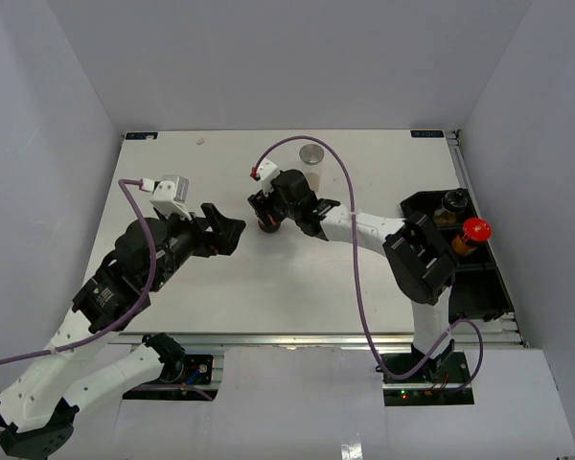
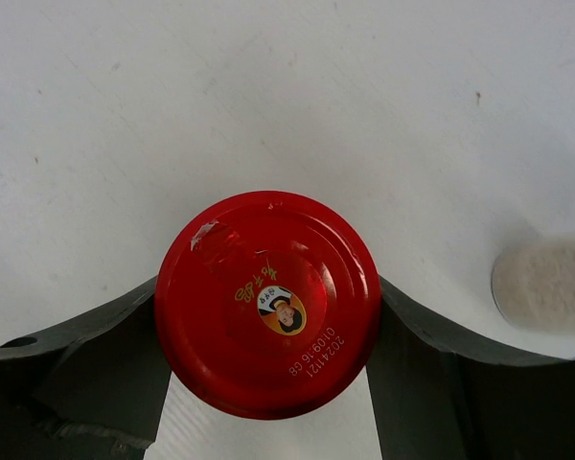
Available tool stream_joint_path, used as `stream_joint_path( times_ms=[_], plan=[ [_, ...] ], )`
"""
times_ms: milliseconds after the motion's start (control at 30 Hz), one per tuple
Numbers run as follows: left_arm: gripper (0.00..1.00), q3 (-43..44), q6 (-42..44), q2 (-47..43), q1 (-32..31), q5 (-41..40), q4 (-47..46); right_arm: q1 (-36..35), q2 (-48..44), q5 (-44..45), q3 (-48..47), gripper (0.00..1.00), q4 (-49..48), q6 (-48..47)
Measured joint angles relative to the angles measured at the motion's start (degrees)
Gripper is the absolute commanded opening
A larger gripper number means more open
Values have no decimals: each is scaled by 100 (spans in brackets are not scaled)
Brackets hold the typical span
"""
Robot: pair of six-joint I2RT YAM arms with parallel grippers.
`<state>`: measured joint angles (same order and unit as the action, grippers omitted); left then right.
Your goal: Organize the condiment bottles
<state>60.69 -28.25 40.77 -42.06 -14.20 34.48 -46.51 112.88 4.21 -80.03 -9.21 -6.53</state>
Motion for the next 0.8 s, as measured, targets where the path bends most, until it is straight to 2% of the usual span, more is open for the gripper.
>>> stream_joint_path(
  times_ms=[133, 500, 633, 800],
  plan=[
    [98, 0, -2, 112, 0, 30, -25, 0, -742, 513, 752, 8, 224, 17],
    [98, 0, -4, 213, 0, 213, -213, 428, -3878, 1951, 2602, 8, 1197, 561],
    [98, -2, -21, 274, 0, 372, -296, 885, -5244, 2408, 3604, 8, 1443, 852],
    [98, -2, -34, 282, 0, 520, -321, 1807, -6434, 2782, 4326, 8, 1919, 1045]
  ],
)
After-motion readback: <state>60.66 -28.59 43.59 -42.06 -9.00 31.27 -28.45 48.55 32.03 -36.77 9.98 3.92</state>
